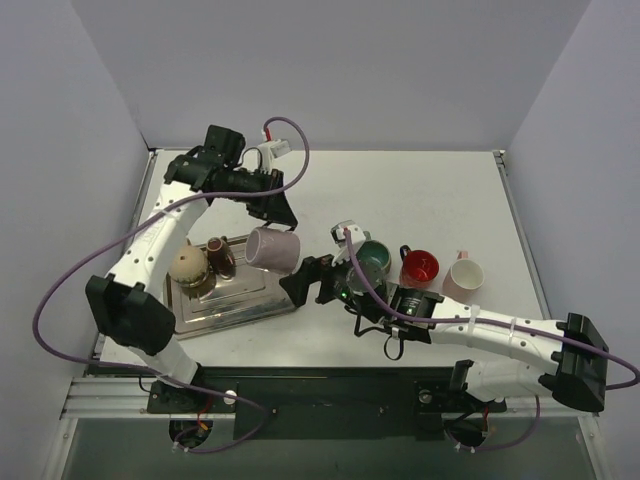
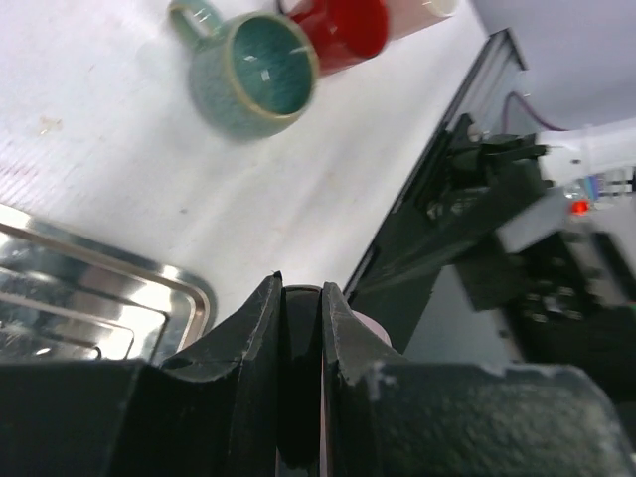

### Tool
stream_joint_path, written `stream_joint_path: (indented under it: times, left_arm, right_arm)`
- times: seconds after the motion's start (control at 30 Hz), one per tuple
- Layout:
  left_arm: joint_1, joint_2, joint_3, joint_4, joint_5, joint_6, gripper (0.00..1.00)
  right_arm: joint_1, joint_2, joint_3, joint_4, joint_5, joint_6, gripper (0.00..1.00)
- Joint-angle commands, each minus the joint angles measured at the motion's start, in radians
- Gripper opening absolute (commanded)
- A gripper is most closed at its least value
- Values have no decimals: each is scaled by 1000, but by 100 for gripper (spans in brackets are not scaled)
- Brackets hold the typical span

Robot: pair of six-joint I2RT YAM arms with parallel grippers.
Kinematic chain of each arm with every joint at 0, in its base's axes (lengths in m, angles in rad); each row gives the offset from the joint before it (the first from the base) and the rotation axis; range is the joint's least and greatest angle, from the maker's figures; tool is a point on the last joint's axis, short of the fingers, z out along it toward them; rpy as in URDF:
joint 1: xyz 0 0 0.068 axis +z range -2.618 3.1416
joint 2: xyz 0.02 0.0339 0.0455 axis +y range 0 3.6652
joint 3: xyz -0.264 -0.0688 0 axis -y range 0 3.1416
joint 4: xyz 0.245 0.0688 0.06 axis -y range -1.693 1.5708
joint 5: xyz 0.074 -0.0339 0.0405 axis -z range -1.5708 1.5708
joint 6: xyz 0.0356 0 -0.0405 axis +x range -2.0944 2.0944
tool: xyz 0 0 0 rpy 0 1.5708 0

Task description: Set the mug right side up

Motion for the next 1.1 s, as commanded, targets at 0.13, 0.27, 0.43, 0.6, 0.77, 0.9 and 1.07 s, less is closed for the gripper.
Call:
stream_joint_path:
  times: [0.13, 0.27, 0.43, 0.6, 0.77, 0.9, 1.07]
  left_arm:
    - [-33, -168, 9, 121, 192, -169, 0]
    - [-59, -186, -7, 144, 210, -185, 0]
    - [-82, -192, -14, 161, 207, -188, 0]
    - [-93, -172, -31, 158, 216, -165, 0]
    - [-76, -146, 5, 50, -196, -15, 89]
    - [4, -132, -4, 81, -519, 97, 90]
    - [148, -53, 19, 106, -711, 191, 90]
  right_arm:
    - [8, 45, 56, 334, -50, 10, 95]
    - [8, 48, 60, 391, -111, -30, 91]
    - [9, 52, 77, 409, -157, -49, 70]
    - [8, 51, 88, 406, -174, -56, 21]
    - [-3, 37, 187, -7, 13, -114, 0]
    - [-17, 158, 344, -384, 104, -162, 0]
    - [-115, 389, 490, -611, -17, -161, 0]
